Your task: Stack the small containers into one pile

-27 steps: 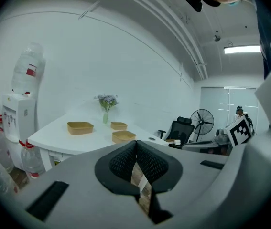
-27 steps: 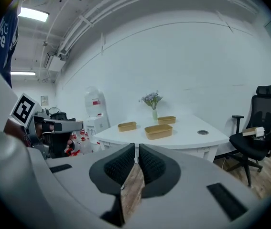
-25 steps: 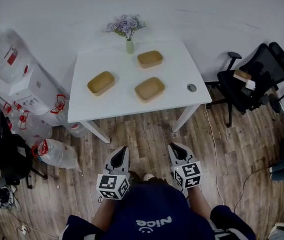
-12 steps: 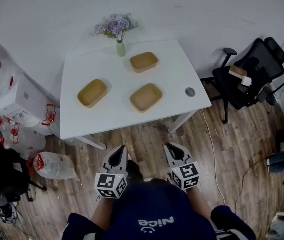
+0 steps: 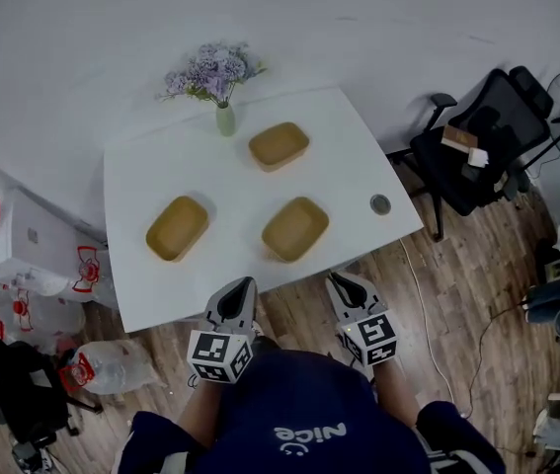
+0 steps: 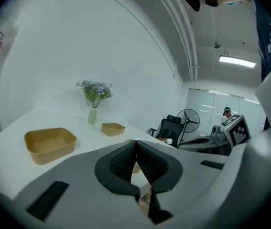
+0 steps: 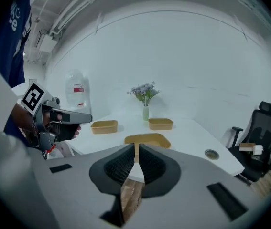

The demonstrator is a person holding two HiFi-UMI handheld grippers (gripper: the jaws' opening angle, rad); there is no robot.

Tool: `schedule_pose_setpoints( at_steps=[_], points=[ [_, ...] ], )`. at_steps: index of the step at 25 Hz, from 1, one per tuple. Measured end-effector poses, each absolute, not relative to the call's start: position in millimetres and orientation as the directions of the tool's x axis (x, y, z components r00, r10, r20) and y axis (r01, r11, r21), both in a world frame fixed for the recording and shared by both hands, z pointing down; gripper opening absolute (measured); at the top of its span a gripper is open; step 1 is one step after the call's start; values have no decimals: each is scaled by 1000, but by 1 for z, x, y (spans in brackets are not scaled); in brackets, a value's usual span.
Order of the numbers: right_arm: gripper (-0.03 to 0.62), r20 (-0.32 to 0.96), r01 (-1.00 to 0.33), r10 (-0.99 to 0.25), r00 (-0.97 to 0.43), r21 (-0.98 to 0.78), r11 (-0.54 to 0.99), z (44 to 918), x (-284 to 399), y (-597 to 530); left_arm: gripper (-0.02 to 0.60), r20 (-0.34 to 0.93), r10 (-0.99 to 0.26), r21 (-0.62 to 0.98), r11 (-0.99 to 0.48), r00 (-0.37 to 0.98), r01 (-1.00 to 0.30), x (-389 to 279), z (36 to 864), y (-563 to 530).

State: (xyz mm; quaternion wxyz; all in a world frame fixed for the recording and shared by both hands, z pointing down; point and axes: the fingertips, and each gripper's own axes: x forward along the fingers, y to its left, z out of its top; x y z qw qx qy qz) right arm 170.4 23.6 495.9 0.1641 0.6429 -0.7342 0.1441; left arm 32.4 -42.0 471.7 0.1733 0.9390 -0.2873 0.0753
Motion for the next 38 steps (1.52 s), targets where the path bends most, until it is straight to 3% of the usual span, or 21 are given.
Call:
schedule_pose_setpoints(
  at_steps=[9, 18, 22, 29, 38],
  points=[
    [57, 473, -991, -878, -75, 60, 117, 499, 189, -35, 20, 245, -411, 286, -835, 878, -470, 39, 472, -101],
    [61, 663, -850, -714, -225, 224, 476, 520, 182, -53, 20, 284, -439, 319, -795, 852, -516, 38, 485, -124],
    [132, 724, -774, -627, -288, 210, 598, 528, 189, -59, 20, 297, -474, 321, -768, 829, -554, 43, 485, -134],
    [152, 869, -421, -414, -270, 280, 863, 564, 199, -65, 20, 298, -542, 324, -717, 786, -618, 57, 480, -156],
    [152, 931, -70, -255, -259, 245, 967, 594, 197, -85, 20, 340, -629, 326, -618, 699, -715, 49, 494, -172]
  ],
)
